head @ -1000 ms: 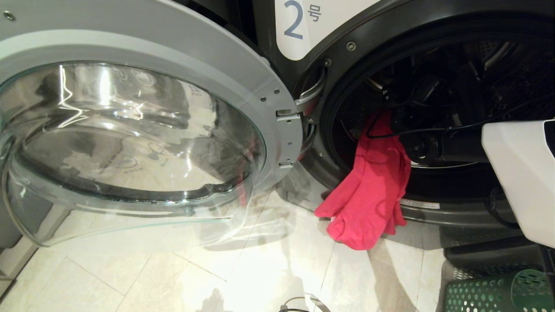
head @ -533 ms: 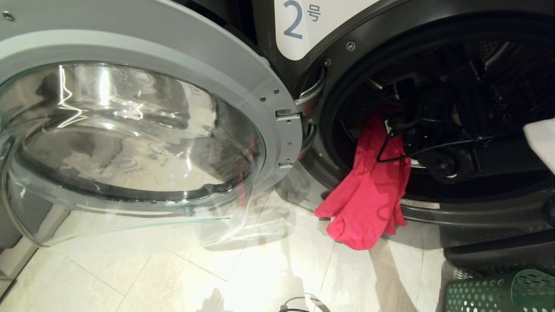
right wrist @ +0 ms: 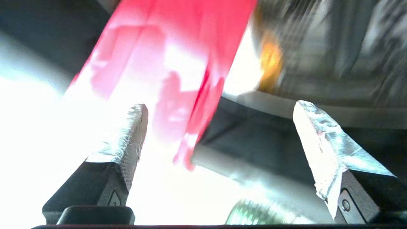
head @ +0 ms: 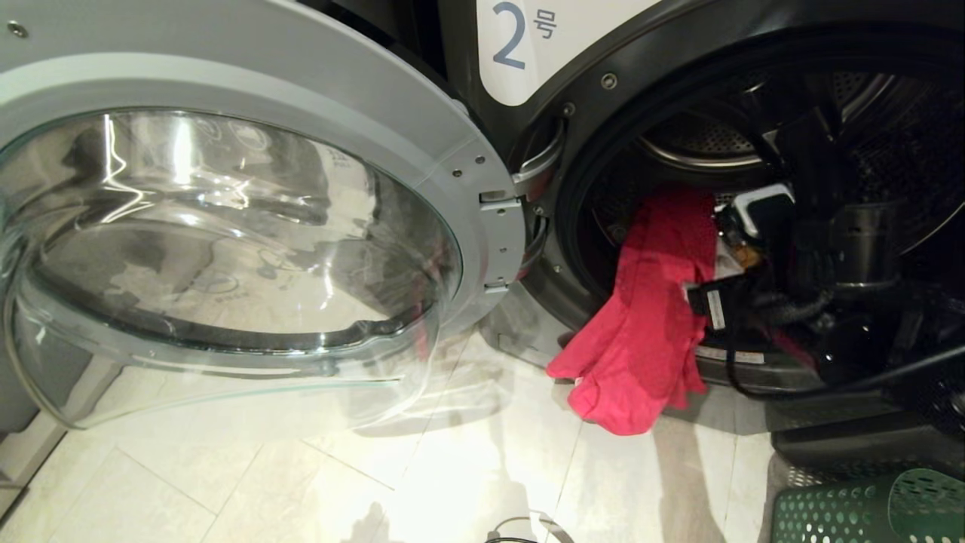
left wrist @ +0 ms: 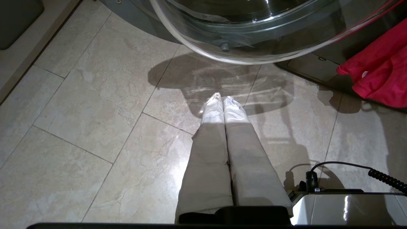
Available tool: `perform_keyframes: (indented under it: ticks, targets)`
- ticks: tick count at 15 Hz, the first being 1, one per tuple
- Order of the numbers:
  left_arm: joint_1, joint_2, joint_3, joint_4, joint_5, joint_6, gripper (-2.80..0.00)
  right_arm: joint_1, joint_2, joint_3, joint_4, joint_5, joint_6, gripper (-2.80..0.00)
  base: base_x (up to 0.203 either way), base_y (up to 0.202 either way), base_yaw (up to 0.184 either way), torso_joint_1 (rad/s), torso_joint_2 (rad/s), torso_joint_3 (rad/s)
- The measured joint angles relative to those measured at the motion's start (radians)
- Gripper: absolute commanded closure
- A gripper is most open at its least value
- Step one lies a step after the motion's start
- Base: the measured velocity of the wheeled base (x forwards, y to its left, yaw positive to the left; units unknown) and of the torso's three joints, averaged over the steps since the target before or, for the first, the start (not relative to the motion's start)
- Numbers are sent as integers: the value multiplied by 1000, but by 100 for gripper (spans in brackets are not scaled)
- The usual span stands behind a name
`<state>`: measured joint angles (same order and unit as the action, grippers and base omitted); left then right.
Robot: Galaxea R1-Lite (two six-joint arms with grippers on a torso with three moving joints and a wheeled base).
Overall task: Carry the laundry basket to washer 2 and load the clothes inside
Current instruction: Place the clothes into the washing machine
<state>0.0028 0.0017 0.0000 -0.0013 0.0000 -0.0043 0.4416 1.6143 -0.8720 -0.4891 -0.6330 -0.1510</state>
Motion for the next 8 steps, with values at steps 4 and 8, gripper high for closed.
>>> perform_keyframes:
  ticks: [4, 8]
  targets:
    - [0, 0, 0, 0, 0, 0, 0, 60, -101, 179, 185, -12, 309, -280, 0, 0, 0, 0, 0, 0]
    - [0, 0, 0, 0, 0, 0, 0, 104, -105, 195, 466, 5, 655, -280, 0, 0, 0, 0, 0, 0]
